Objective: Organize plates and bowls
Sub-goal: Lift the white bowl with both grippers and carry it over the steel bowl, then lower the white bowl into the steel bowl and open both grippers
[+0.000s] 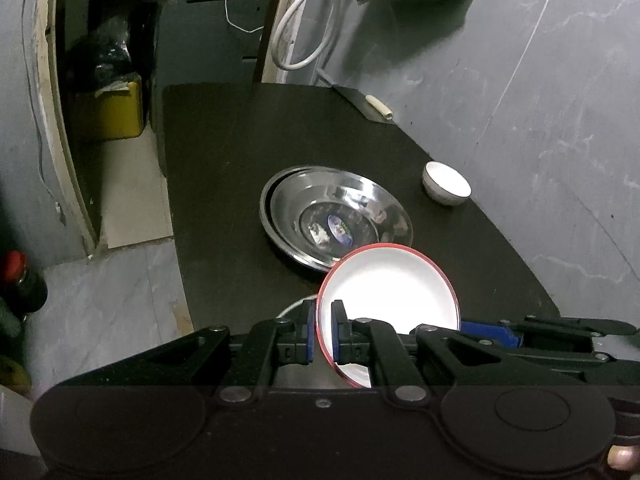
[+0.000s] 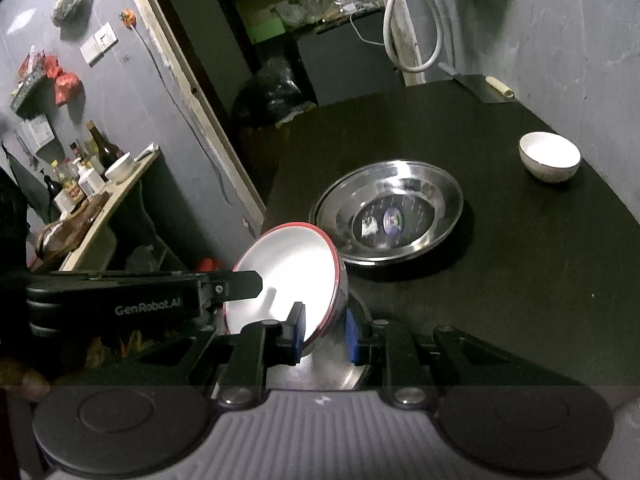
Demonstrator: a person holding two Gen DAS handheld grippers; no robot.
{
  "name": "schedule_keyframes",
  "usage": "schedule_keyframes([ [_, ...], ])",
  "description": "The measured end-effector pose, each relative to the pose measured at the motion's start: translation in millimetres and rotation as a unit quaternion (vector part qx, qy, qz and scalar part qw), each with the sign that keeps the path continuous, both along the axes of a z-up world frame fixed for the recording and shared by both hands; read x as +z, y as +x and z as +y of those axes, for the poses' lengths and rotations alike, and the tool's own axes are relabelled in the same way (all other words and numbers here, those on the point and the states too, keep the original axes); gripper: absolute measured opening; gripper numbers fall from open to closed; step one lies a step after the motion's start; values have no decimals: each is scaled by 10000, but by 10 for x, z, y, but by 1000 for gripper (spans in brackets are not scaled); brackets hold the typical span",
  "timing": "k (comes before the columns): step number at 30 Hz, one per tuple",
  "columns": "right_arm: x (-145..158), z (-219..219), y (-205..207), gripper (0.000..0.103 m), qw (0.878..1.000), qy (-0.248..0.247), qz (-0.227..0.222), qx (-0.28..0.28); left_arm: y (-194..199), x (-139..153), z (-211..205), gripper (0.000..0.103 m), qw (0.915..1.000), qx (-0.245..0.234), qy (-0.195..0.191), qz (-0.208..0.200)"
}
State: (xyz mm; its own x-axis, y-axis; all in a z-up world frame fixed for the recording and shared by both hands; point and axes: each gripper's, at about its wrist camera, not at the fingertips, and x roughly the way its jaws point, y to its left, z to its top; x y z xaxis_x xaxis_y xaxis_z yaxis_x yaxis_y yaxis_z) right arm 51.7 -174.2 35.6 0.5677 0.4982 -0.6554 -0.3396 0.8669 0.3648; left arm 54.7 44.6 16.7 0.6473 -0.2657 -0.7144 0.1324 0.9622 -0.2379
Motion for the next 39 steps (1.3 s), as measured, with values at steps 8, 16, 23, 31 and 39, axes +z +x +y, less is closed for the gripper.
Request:
schedule_keyframes([
  [8,-118,-21,30,24,9992,-51,389,60,-35,-168,-71,8,9996,58,45,267],
  [16,-192,16,86,24,9975,-51,654,252,-29,-254,-71,8,9983,231,112,531],
  [23,-230,73,122,25,9959,-101,821,379,-33,-299,-93,9,9969,290,212,705],
  [31,-258,107,164,26,9944,-150,937,470,3,-327,-125,12,9952,301,334,865],
  [39,-271,144,218,27,9937,-175,998,485,47,-368,-109,14,9936,311,317,1042],
])
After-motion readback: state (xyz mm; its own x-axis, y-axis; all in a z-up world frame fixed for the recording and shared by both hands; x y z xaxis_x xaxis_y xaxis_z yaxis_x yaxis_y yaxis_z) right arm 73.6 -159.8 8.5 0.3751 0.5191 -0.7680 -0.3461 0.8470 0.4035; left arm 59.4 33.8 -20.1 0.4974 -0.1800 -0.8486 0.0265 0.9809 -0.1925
